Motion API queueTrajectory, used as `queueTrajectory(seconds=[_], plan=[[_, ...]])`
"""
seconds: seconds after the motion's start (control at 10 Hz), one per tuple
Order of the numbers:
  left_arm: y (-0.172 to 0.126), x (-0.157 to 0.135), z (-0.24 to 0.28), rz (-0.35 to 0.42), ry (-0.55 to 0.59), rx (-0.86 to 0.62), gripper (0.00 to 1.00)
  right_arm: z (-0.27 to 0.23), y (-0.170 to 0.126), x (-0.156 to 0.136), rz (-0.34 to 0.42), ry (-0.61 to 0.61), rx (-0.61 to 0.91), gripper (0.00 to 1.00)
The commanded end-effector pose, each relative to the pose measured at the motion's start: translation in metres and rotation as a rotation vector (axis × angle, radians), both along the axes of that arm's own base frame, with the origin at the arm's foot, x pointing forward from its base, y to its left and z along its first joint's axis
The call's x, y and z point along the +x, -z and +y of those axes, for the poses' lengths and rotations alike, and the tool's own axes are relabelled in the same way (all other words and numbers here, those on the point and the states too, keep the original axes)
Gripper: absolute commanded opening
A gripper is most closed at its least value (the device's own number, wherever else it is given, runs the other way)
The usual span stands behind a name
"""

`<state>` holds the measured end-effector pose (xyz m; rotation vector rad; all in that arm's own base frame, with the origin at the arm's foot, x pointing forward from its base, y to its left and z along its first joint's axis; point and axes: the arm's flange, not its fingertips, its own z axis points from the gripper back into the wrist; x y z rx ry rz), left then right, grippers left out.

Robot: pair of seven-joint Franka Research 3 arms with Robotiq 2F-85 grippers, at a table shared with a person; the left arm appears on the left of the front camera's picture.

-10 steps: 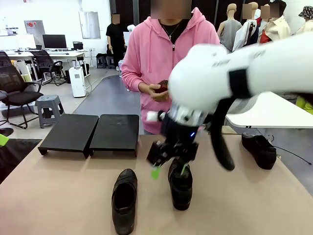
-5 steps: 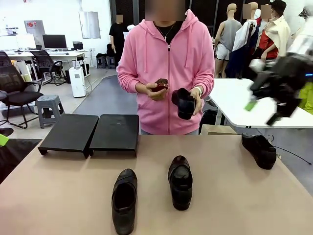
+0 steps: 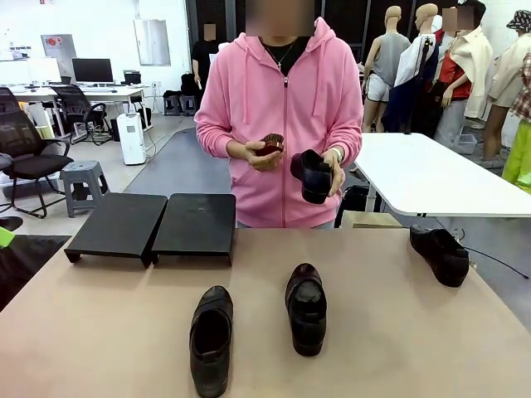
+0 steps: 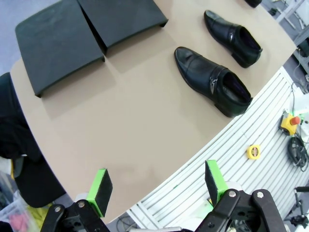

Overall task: Organize the shoes by placing them on the stand.
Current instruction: Pick up one Shoe and place it in the middle of the table.

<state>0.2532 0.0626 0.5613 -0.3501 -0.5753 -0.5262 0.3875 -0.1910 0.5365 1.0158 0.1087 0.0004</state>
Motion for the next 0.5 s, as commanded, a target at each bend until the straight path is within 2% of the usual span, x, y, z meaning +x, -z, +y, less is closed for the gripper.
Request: queueTrajectory(seconds=[0.0, 0.2, 0.3, 0.4], plan=[[0.000, 0.000, 0.001, -0.003, 0.012, -0.010, 1.00, -0.012, 0.013, -0.009, -0.038, 0.031, 0.077, 1.00], [0.000, 0.000, 0.001, -0.003, 0.012, -0.010, 1.00, -0.015, 0.032, -0.020, -0.074, -0.070, -0.035, 1.00], [0.000, 0.000, 0.001, -0.003, 0.012, -0.010, 1.00, -0.007, 0.038, -0.018, -0.096, -0.073, -0.095, 1.00], [0.000, 0.000, 0.001, -0.003, 0.012, -0.010, 1.00, -0.026, 0.027, -0.017, -0.030, -0.003, 0.024, 1.00]])
